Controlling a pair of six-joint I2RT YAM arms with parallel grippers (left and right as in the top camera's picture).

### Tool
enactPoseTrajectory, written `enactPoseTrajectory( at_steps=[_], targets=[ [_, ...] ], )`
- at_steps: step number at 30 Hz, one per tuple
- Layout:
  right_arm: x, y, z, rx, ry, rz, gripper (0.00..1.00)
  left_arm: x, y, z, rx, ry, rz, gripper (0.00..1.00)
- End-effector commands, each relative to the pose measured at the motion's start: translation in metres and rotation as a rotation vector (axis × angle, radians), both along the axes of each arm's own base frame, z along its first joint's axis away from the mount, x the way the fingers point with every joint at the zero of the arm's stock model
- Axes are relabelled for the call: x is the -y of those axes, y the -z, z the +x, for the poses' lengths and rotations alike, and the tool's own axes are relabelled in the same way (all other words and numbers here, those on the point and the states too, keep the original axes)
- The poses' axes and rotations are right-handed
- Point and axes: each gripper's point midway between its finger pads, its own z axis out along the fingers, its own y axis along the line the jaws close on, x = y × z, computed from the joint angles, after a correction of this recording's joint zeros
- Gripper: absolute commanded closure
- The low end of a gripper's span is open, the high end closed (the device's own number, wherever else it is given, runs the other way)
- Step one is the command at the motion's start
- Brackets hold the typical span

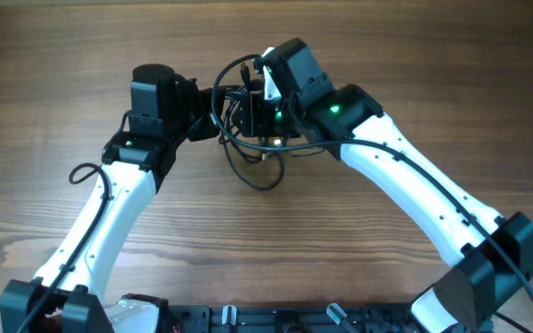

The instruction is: Untangle cables

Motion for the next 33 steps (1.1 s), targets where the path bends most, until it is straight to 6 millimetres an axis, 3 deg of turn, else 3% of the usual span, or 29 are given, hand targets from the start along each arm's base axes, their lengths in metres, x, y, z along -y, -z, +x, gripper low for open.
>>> enactPoseTrajectory(
  at_steps=[1, 6, 8, 10, 11, 14, 16, 18, 20, 23, 25, 27, 31, 32, 33],
  targets=[
    [0.005, 0.019, 0.007, -0.02, 0.044, -0.056, 0.52, 0.0, -0.016, 0.004, -0.025, -0.083, -0.121, 0.96],
    [-0.004, 0.044, 0.034, 0.054, 0.03, -0.096, 0.64, 0.005, -0.017, 0.001, -0.031, -0.054, -0.138, 0.96],
    [-0.006, 0.04, 0.034, 0.075, 0.007, -0.089, 0.73, 0.005, -0.016, 0.001, -0.032, -0.055, -0.137, 0.96],
    [-0.011, 0.033, 0.025, 0.069, -0.05, -0.062, 0.89, 0.003, -0.014, 0.001, -0.039, -0.067, -0.127, 0.96],
    [-0.014, 0.025, 0.015, 0.058, -0.093, -0.034, 0.96, -0.002, -0.008, -0.001, -0.06, -0.091, -0.107, 0.96],
    [-0.021, -0.026, -0.022, 0.104, -0.304, 0.101, 0.96, -0.024, 0.02, -0.011, -0.16, -0.195, -0.004, 0.96],
    [-0.013, -0.06, -0.05, 0.143, -0.411, 0.166, 0.96, -0.039, 0.034, -0.019, -0.218, -0.252, 0.061, 0.96],
    [0.008, -0.082, -0.064, 0.151, -0.396, 0.169, 0.96, -0.052, 0.046, -0.027, -0.264, -0.303, 0.124, 0.96],
    [0.043, -0.109, -0.069, 0.204, -0.345, 0.169, 0.96, -0.064, 0.054, -0.034, -0.296, -0.347, 0.181, 0.96],
    [0.098, -0.151, -0.057, 0.307, -0.179, 0.199, 0.96, -0.074, 0.056, -0.036, -0.27, -0.307, 0.3, 0.96],
    [0.14, -0.168, -0.041, 0.366, -0.025, 0.186, 0.96, -0.076, 0.056, -0.036, -0.248, -0.266, 0.357, 0.96],
    [0.176, -0.168, -0.026, 0.363, 0.135, 0.148, 0.96, -0.08, 0.056, -0.035, -0.229, -0.243, 0.412, 0.96],
    [0.259, -0.137, 0.003, 0.327, 0.515, -0.133, 0.96, -0.085, 0.055, -0.033, -0.179, -0.15, 0.541, 0.96],
    [0.27, -0.132, 0.006, 0.325, 0.557, -0.186, 0.96, -0.086, 0.054, -0.032, -0.162, -0.119, 0.579, 0.96],
    [0.268, -0.128, 0.007, 0.316, 0.538, -0.196, 0.96, -0.086, 0.053, -0.031, -0.146, -0.091, 0.612, 0.96]
  ],
)
